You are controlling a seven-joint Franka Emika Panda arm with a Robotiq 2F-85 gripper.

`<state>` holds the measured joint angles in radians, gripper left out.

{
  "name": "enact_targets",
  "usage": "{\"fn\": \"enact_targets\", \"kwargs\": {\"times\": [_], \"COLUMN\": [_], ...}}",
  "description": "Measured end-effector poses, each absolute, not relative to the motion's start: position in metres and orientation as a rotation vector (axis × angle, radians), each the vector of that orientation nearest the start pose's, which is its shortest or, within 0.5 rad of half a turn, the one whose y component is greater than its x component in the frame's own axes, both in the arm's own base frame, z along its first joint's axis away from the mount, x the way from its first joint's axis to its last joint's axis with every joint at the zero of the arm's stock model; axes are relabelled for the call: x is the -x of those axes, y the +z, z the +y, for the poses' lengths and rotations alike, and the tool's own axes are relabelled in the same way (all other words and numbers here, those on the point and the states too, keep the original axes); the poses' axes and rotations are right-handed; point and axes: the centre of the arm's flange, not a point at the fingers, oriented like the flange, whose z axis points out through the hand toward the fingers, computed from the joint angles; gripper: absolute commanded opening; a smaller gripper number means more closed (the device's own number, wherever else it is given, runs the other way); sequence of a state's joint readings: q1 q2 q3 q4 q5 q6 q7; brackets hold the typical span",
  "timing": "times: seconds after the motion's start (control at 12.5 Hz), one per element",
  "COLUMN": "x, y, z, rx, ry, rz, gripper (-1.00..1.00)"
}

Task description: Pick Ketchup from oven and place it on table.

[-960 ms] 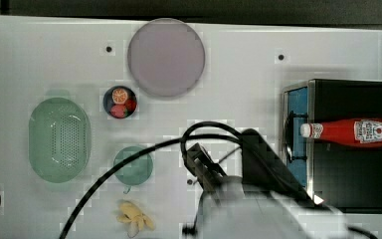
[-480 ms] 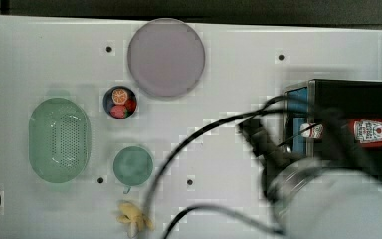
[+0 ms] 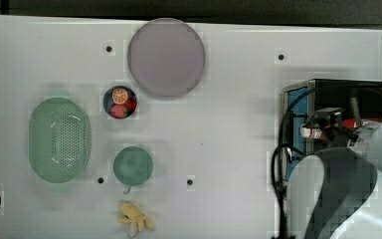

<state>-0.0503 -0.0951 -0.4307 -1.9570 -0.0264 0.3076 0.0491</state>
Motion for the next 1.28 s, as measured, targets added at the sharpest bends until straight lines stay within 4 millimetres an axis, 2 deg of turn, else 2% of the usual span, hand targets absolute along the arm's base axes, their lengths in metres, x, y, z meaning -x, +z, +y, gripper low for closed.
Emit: {"fn": "enact_targets", "kwargs": {"times": [0.24,0.4,0.8,0.96,1.28], "x": [-0.469,-0.477,-0.499,-0.494,-0.491], "y": [0.500,0.496,0.448,0.422,0.388], "z": [-0.289,-0.316,-0.379,-0.391,-0.407], "rx": [2.417,2.396,2.344,2.290,2.194], "ry": [-0.083,-0.119,-0.111,-0.128,-0.103], "rz": [1.978,2.047,2.243,2.281,2.332], "gripper": [1.00,1.00,1.00,1.00,1.00]}}
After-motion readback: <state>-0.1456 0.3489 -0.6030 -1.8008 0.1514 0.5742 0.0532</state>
